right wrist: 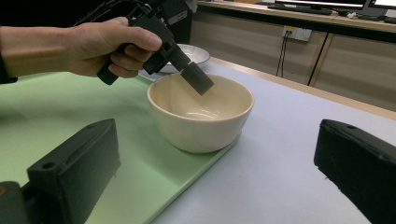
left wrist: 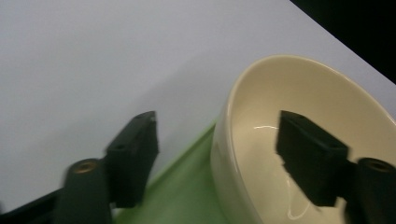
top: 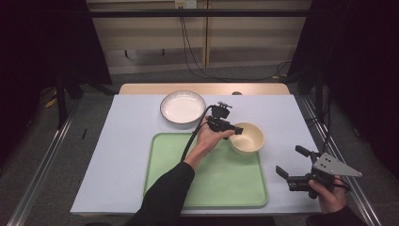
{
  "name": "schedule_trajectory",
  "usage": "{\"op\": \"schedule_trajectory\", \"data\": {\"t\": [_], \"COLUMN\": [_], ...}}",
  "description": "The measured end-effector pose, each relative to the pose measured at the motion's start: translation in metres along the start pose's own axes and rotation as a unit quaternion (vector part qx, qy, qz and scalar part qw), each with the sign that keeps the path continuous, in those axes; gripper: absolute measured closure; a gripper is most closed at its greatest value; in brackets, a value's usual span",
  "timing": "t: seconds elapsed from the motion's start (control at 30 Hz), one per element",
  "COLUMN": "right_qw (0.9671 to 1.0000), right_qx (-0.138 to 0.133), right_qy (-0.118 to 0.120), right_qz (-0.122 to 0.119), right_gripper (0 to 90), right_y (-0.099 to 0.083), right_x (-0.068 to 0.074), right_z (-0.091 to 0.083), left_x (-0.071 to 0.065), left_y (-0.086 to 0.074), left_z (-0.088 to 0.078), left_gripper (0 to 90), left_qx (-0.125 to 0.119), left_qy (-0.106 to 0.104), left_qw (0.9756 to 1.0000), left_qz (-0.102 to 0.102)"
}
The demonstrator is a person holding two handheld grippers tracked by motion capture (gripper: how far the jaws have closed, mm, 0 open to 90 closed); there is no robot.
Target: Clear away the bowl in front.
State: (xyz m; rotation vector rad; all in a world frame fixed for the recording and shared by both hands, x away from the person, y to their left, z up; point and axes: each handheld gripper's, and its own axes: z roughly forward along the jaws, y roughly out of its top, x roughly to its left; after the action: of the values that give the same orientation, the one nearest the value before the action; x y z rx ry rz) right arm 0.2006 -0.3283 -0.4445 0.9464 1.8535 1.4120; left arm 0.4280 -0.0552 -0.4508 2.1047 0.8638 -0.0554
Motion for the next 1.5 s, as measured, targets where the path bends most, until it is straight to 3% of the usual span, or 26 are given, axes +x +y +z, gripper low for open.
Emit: {"op": "schedule_trajectory", "data": {"t": [0.07,0.17,0.27,0.33,0.5,0.6,0.73,0.83,0.9,0.93,1.07,1.27,1.4,1.47,1.5], "right_qw": [1.0,1.0,1.0,1.0,1.0,1.0,1.0,1.0,1.0,1.0,1.0,1.0,1.0,1.0,1.0], "right_qx": [-0.001,-0.001,-0.002,-0.002,-0.003,0.0,0.0,-0.001,0.0,0.002,0.005,0.007,0.003,0.004,0.004], "right_qy": [-0.003,-0.002,-0.003,-0.001,-0.001,-0.001,-0.002,-0.003,-0.002,0.0,0.001,0.006,-0.003,-0.002,-0.004], "right_qz": [0.002,0.002,-0.001,0.0,0.001,0.003,0.0,-0.001,-0.002,0.001,-0.005,-0.004,-0.003,-0.002,-0.003], "right_gripper": [0.0,0.0,0.0,0.0,0.0,0.0,0.0,0.0,0.0,0.0,0.0,0.0,0.0,0.0,0.0], "right_y": [0.0,0.0,0.0,0.0,0.0,0.0,0.0,0.0,0.0,0.0,0.0,0.0,0.0,0.0,0.0], "right_x": [0.0,0.0,0.0,0.0,0.0,0.0,0.0,0.0,0.0,0.001,0.0,0.0,-0.001,0.0,0.0], "right_z": [0.0,0.0,0.0,0.0,0.0,-0.001,0.0,0.0,0.0,0.0,0.0,0.001,0.001,0.001,0.001], "left_x": [0.0,0.003,0.003,0.006,0.01,0.011,0.012,0.018,0.021,0.022,0.024,0.023,0.021,0.019,0.019], "left_y": [-0.001,-0.003,-0.007,-0.011,-0.019,-0.024,-0.031,-0.037,-0.042,-0.044,-0.051,-0.061,-0.068,-0.072,-0.073], "left_z": [-0.002,-0.006,-0.012,-0.019,-0.036,-0.049,-0.066,-0.081,-0.09,-0.094,-0.109,-0.129,-0.141,-0.147,-0.149], "left_gripper": [15.0,5.2,5.6,4.6,4.5,3.8,3.3,3.3,2.9,2.8,2.3,2.2,2.3,1.6,1.6], "left_qx": [-0.007,-0.018,-0.017,-0.032,-0.055,-0.079,-0.106,-0.132,-0.143,-0.146,-0.152,-0.164,-0.169,-0.178,-0.174], "left_qy": [0.005,-0.005,-0.002,-0.007,0.015,0.052,0.097,0.093,0.116,0.114,0.139,0.146,0.172,0.174,0.167], "left_qw": [1.0,0.9998,0.9998,0.9995,0.9982,0.9951,0.9887,0.9861,0.9822,0.9819,0.9775,0.9743,0.9684,0.9673,0.9696], "left_qz": [0.003,0.003,0.006,0.007,0.014,0.028,0.044,0.04,0.038,0.043,0.047,0.051,0.06,0.049,0.04]}}
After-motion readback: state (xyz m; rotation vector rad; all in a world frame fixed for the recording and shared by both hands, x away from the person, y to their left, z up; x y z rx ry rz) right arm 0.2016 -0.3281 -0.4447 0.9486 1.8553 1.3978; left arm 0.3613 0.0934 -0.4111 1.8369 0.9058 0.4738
